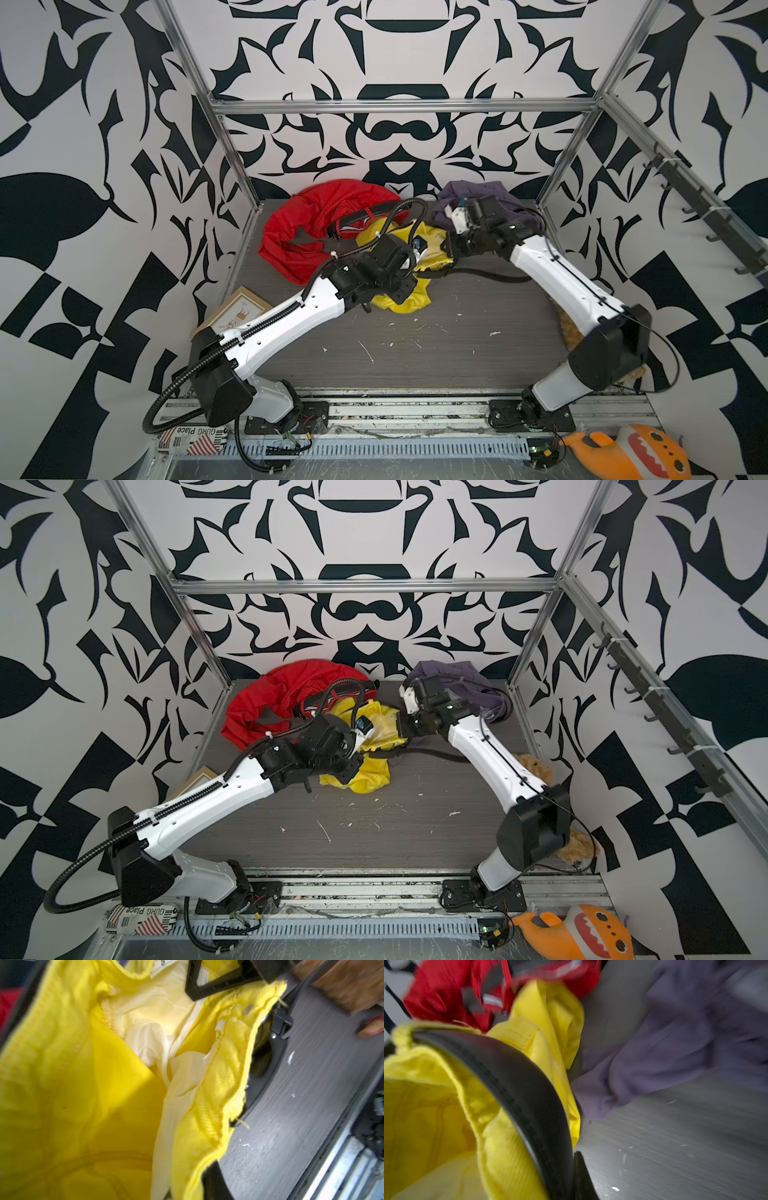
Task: Remove the belt from the trousers
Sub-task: Adjust the trousers at the center of the board.
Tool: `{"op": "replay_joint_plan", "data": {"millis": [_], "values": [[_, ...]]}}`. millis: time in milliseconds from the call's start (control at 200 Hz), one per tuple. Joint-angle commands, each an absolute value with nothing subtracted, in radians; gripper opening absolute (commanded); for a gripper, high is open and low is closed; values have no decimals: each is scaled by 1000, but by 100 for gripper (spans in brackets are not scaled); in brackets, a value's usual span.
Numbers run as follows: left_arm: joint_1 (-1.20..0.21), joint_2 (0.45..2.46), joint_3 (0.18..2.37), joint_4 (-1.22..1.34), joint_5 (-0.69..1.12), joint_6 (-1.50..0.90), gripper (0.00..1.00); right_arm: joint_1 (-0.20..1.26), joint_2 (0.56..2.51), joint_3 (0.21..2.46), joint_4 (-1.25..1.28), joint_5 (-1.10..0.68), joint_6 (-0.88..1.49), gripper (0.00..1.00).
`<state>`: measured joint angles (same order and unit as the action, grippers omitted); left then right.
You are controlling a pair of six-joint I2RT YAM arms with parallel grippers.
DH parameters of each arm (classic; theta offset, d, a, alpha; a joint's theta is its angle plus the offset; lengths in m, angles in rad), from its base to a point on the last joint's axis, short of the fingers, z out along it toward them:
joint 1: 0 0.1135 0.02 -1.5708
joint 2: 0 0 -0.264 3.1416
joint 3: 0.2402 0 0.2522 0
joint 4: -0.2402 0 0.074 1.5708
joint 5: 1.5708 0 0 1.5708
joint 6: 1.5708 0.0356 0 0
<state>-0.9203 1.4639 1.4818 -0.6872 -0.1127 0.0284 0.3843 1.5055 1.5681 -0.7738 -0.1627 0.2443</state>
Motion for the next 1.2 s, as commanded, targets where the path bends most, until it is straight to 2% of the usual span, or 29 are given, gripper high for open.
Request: {"op": "replay_joint_plan", "data": {"millis": [0,90,185,360,385,455,495,550,565,635,815,985,1045,1195], "values": [[-916,1524,1632,-943,64,100,0,362,1397,1584,-1077,37,223,0],[-916,1540,1595,-933,176,73,0,361,1329,1446,-1070,28,270,0],[-915,1530,1441,-839,237,21,0,359,1312,1286,-1000,-13,310,0],[-892,1578,1201,-652,390,-70,0,348,1438,1178,-883,-34,286,0],[-886,1599,1198,-650,416,-76,0,348,1457,1190,-884,-21,267,5],[-859,1659,1215,-665,490,-81,0,349,1464,1216,-883,36,225,36],[-839,1687,1229,-681,529,-78,0,348,1435,1224,-875,62,204,49],[-806,1716,1249,-704,565,-71,0,350,1374,1216,-848,78,165,61],[-798,1721,1252,-710,571,-67,0,348,1344,1208,-828,94,160,66],[-760,1736,1268,-742,580,-41,0,349,1251,1186,-798,102,109,75],[-722,1753,1333,-868,550,49,0,407,1068,1095,-719,40,-9,78],[-718,1727,1352,-930,559,85,0,712,896,896,-538,81,-240,75],[-713,1708,1355,-948,561,95,0,785,844,827,-468,46,-342,73],[-692,1692,1372,-977,588,116,0,818,809,714,-360,-32,-534,72]]}}
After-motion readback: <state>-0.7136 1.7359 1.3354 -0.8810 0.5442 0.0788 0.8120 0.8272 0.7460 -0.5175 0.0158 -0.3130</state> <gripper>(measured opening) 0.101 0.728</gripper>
